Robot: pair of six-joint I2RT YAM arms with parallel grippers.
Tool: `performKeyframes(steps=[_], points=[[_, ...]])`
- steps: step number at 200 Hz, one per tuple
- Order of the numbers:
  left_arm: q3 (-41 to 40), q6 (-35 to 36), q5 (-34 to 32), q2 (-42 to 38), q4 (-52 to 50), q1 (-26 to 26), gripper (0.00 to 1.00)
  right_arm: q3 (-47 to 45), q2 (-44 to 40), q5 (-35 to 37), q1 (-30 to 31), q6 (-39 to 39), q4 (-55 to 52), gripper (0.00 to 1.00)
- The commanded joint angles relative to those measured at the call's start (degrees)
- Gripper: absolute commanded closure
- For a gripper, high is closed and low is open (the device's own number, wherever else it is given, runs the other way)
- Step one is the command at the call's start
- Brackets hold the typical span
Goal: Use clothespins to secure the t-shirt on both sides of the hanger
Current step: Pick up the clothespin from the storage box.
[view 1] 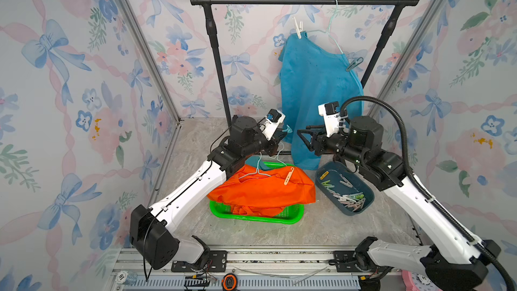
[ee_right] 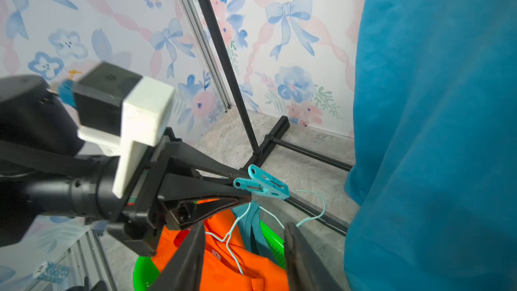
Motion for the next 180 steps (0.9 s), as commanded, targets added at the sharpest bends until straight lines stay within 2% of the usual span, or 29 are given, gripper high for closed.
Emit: performKeyframes(steps=[1, 45, 81, 180], points=[[3.35, -1.44, 1.96, -1.7, -5.72, 0.54, 0.85, 4.33, 1.61, 4.11, 1.59, -6.09, -3.55, 0.54], [5.47, -1.43, 3.12, -1.23, -7.72, 0.9, 0.85, 7.62, 5.42, 3.79, 1.9, -6.24, -3.36, 0.57], [6.55, -1.52, 3.57, -0.17, -8.1, 0.96, 0.85, 8.52, 6.85, 4.32, 2.07, -6.0, -1.31, 0.66], [8.77, -1.44, 3.92, 2.08, -8.15, 0.88, 0.86, 10.9, 10.63, 6.55, 2.99, -6.2, 0.21, 0.77]])
